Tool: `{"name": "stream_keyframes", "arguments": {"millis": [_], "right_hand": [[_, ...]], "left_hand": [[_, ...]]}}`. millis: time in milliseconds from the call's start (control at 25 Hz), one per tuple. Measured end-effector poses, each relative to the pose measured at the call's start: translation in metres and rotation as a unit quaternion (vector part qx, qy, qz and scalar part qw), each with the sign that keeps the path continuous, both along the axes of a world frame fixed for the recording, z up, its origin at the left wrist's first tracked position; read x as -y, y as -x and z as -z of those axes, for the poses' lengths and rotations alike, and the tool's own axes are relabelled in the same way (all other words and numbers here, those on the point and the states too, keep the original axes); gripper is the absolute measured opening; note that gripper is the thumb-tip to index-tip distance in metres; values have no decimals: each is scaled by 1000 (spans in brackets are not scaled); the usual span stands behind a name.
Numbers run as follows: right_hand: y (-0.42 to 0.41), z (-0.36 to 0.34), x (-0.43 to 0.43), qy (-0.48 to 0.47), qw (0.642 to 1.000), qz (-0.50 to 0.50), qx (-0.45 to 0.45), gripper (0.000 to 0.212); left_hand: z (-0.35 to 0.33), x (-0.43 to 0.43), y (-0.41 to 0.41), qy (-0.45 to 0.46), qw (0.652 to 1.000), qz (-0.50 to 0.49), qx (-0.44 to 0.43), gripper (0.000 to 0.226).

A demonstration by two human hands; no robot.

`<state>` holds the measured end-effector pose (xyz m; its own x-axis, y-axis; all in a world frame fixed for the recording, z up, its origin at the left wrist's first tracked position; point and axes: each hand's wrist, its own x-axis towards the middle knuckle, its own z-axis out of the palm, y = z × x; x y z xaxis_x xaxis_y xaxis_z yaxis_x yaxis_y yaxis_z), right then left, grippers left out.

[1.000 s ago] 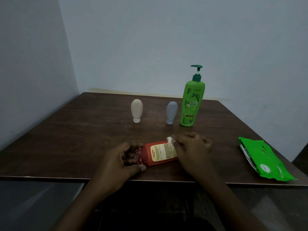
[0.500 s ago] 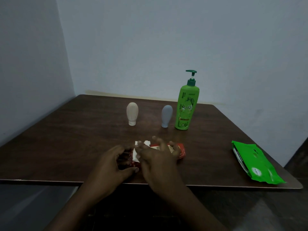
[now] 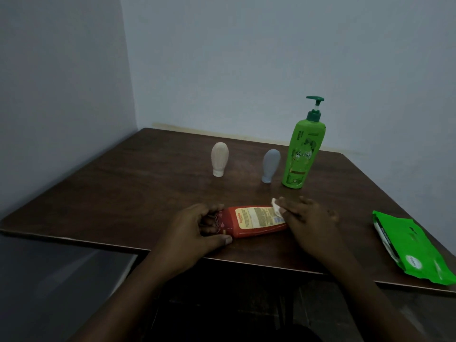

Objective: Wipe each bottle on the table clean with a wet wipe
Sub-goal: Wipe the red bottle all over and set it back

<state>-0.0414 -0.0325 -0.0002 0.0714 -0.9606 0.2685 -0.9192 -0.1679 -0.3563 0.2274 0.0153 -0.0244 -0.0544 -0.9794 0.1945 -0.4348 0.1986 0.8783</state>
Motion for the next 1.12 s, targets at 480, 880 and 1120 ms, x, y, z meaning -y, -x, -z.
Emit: {"name": "stream_keyframes", "arguments": {"millis": [480, 880, 1120], "right_hand": [[4, 22, -23, 98, 981, -167, -12, 39], [-14, 18, -13, 154, 963, -203, -89, 51], [30, 0, 2, 6, 993, -90, -76, 39]], "left_hand": [[-4, 6, -2, -24, 999, 7, -20, 51], [-3, 8, -4, -16, 997, 45, -55, 39], [1, 14, -3, -23, 998, 31, -50, 45]]}}
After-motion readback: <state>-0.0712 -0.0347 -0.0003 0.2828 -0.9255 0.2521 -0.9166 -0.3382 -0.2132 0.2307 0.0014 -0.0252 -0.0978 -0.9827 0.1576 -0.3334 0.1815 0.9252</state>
